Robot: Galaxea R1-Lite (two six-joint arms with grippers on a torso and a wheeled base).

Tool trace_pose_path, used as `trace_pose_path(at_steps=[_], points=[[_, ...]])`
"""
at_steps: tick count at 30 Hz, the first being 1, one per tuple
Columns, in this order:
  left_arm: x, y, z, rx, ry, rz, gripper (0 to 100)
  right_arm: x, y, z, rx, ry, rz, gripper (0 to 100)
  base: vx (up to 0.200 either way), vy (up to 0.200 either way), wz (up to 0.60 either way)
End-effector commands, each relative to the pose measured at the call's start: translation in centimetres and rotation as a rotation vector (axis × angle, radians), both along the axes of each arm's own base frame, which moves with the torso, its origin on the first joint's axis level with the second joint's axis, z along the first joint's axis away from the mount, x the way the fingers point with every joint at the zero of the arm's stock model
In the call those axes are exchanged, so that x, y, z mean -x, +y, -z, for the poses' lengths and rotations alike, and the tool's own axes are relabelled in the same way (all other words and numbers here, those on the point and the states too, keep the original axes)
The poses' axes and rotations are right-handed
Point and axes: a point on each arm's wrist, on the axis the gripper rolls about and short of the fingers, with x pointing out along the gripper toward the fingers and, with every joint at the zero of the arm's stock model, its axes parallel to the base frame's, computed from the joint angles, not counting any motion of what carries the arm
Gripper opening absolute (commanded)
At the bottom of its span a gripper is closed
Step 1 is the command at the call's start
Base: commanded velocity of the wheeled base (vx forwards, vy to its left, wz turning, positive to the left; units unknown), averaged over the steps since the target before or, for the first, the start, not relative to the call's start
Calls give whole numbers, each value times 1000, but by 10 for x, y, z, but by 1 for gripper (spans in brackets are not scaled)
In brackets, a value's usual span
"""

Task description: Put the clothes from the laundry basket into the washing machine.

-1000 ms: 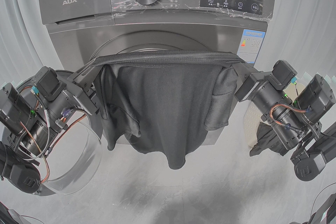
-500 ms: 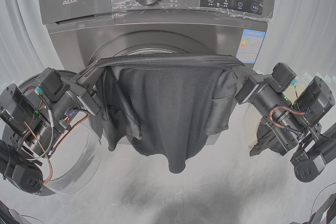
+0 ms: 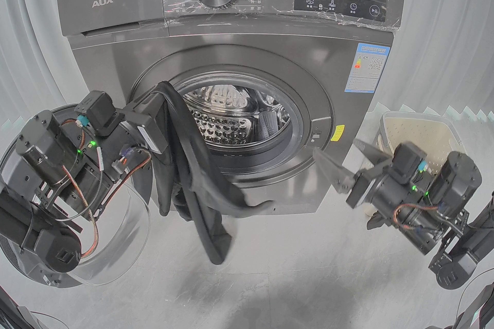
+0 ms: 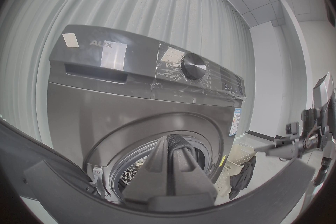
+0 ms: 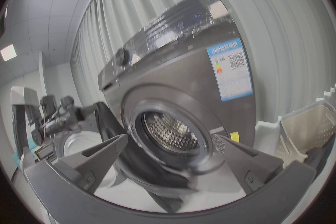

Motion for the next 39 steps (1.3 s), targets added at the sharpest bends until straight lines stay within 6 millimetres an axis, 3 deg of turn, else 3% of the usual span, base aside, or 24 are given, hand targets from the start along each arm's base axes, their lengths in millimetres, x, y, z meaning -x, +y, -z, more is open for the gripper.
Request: trace_pose_path(at_steps=[1,6,7,10,15,25,39], points=[[-21,-26,7,-12,44,26,0,6,-4,57,152,206,-17,100,0,0,0],[-28,-37,11,-15,54,19,0,-11,7,68,156,218,-12,100,0,0,0],[-35,-45,13,-10,54,7,0,-28,21,72,145,196,9,100,0,0,0],[-39,-49,12,-3,47,4,0,-43,32,76,134,178,69,100,0,0,0],[-39,-51,12,-10,56,8,0,-56,47,86,124,171,106,100,0,0,0],[-44,-69,4,-16,64,44,0,-53,66,107,156,206,76,100,0,0,0],[-54,-86,2,-3,42,68,0,-73,94,123,178,178,5,100,0,0,0]])
